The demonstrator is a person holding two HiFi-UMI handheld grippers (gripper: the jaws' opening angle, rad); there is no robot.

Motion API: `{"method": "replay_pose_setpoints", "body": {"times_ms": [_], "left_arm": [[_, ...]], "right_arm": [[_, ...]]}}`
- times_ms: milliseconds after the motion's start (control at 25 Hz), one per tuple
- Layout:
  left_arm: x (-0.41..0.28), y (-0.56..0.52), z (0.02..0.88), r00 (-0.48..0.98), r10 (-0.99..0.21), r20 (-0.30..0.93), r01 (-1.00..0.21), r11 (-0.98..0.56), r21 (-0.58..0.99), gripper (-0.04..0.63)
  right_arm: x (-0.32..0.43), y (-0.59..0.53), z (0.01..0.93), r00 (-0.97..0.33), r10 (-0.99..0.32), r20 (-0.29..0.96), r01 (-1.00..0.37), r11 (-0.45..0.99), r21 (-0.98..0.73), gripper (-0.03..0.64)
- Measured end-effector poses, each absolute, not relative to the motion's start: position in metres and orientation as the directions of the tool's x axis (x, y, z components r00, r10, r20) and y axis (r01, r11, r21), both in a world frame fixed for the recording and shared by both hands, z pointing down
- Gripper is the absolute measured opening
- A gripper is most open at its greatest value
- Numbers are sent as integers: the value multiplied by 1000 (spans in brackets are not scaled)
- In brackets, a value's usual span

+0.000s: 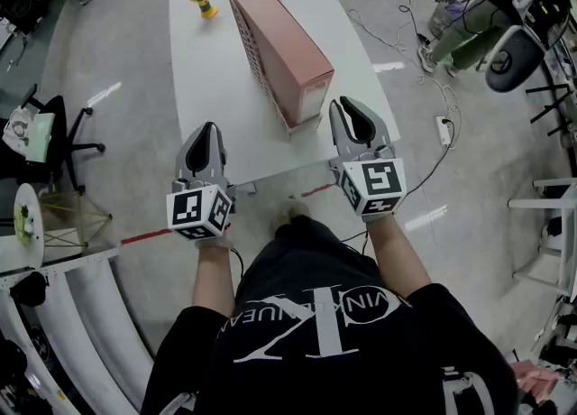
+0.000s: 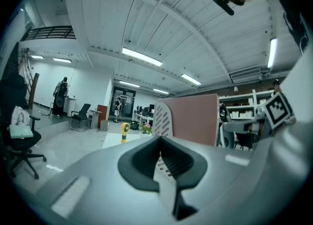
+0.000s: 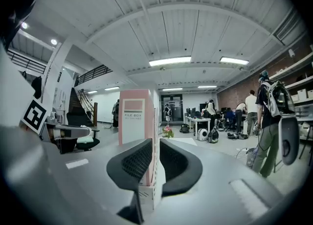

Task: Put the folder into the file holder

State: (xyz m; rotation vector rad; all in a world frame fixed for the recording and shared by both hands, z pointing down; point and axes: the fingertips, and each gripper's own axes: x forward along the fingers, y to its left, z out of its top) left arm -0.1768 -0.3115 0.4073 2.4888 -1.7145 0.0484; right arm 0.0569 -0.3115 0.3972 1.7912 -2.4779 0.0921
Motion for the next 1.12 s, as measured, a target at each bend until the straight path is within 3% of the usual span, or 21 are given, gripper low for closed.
{"method": "replay_pose_setpoints", "body": {"times_ms": [200,1120], "left_arm": [[-175,-313,404,359,-929,84,-932,-354,77,0],[-181,-328,368,340,-940,11,-939,-339,57,0]], "right_arm": [[68,-312,393,-295,-950,102,-955,297,4,9],[88,-322,356,-275,-960,48,-961,275,-18,5]]}}
